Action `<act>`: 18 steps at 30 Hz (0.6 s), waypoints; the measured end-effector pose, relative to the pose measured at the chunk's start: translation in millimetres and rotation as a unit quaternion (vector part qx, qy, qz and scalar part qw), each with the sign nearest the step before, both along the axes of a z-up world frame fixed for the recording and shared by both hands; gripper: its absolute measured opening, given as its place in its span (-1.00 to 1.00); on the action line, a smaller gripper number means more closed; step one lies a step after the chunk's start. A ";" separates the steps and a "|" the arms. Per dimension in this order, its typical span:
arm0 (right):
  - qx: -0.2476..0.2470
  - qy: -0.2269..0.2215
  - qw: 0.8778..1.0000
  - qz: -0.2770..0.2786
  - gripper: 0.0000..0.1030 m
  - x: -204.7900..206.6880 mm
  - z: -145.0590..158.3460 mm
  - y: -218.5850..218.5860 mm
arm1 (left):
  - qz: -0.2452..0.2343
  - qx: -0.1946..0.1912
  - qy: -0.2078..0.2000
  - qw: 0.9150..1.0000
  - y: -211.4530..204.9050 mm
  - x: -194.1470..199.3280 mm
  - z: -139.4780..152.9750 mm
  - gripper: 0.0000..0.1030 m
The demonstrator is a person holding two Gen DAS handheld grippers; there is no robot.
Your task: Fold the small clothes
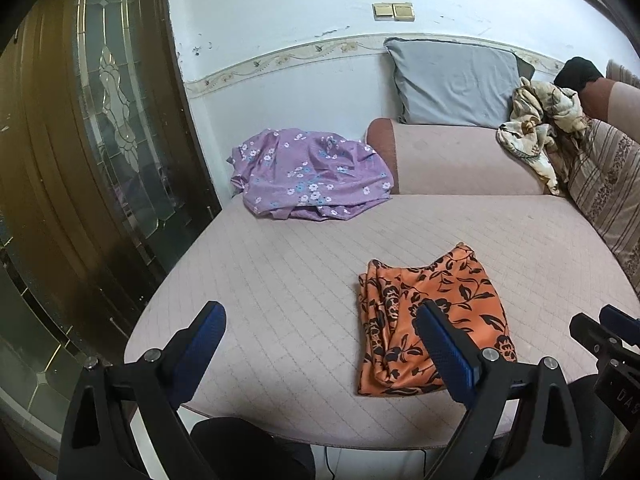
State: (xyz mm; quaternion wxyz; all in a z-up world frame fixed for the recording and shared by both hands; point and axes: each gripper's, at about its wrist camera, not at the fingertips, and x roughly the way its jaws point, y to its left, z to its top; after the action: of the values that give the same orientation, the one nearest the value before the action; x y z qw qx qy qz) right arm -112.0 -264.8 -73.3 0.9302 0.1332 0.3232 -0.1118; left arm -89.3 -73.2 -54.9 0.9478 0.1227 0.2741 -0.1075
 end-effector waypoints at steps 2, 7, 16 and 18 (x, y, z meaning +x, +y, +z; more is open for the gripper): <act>0.000 0.001 1.000 0.000 0.07 1.7 -1.5 1.0 | 0.000 0.000 0.001 1.000 0.4 0.7 -0.6 0.86; -0.003 0.004 1.000 0.001 0.07 4.0 -3.9 3.4 | 0.002 0.004 0.002 1.000 -0.3 3.1 -2.3 0.86; 0.001 0.008 1.000 -0.001 0.07 7.9 -6.8 1.4 | 0.005 0.007 0.002 1.000 -0.9 6.4 -3.9 0.86; 0.002 0.008 1.000 -0.001 0.08 8.2 -6.6 0.5 | 0.005 0.007 0.002 1.000 -0.9 6.7 -4.0 0.86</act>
State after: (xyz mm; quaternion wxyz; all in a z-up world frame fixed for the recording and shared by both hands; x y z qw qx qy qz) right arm -103.8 -264.3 -79.9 0.9273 0.1343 0.3306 -0.1128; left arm -82.6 -74.0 -58.9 0.9469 0.1277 0.2774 -0.1007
